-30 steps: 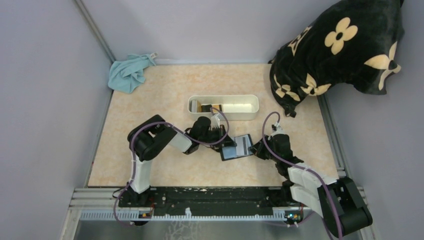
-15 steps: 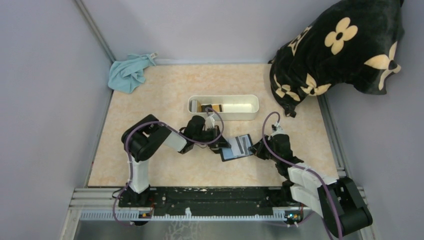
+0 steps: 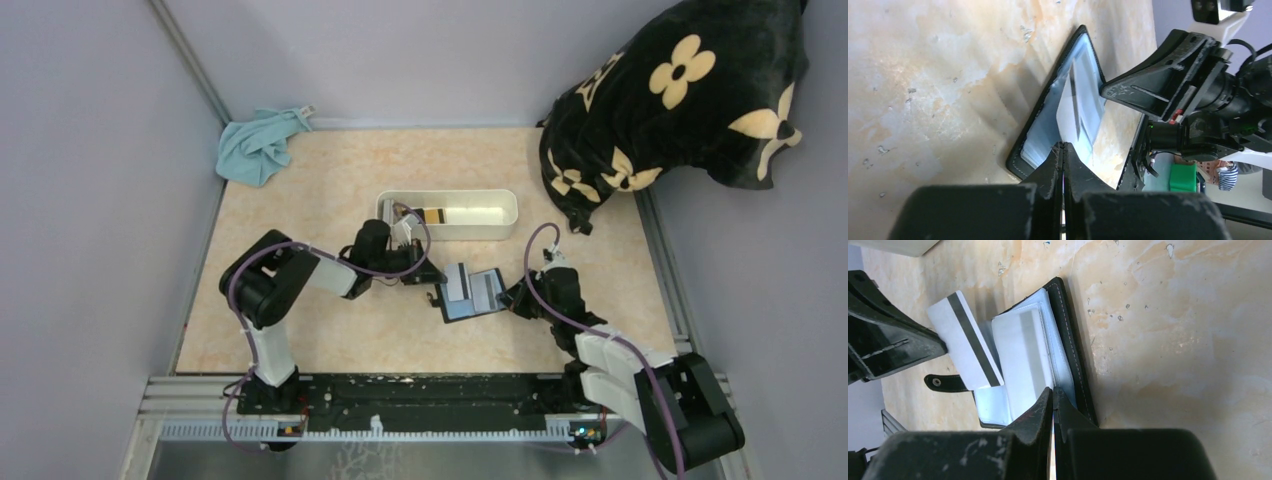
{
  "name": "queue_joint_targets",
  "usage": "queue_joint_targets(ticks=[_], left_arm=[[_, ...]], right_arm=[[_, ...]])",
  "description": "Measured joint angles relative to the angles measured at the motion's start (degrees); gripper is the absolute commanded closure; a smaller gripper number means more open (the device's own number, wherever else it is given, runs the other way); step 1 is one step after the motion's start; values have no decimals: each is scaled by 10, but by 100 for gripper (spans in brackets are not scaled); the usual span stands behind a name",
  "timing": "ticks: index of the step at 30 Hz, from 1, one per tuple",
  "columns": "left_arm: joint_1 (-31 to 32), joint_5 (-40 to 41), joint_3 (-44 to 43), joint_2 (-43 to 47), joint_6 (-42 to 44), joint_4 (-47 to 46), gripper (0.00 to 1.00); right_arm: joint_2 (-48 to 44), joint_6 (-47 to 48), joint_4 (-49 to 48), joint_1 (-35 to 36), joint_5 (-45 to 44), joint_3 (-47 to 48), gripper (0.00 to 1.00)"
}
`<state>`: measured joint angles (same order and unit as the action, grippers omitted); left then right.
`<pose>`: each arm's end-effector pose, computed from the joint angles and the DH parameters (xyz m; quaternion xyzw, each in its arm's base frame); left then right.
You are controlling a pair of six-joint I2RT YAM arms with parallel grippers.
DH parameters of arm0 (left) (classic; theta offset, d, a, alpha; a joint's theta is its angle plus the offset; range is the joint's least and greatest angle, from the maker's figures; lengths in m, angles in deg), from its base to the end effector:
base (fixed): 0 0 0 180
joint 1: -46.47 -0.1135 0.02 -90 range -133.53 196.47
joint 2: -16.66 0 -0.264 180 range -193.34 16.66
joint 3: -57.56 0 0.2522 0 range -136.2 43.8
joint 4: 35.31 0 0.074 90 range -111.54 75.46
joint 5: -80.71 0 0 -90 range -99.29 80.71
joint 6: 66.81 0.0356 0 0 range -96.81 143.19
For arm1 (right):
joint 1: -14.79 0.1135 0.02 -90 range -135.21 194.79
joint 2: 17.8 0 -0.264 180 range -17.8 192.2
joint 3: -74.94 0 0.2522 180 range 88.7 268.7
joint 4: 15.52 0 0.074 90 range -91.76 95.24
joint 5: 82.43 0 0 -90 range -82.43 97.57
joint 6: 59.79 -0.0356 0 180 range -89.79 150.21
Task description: Take the credit cards out of the card holder
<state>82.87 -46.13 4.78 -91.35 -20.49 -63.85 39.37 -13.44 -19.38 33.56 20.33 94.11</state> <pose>0.2586 -0.2172 0.1114 0.1142 0.8165 -0.5262 0.2082 0.1543 0.0607 0.1190 0.1383 0.8686 0.3252 0.3472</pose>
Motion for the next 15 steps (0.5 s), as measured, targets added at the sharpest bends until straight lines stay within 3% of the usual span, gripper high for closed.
queue_joint_targets(ticks=[15], left_arm=[[-2, -20, 0, 70, 9, 23, 100]], right_arm=[[-4, 10, 1, 0, 6, 3, 100]])
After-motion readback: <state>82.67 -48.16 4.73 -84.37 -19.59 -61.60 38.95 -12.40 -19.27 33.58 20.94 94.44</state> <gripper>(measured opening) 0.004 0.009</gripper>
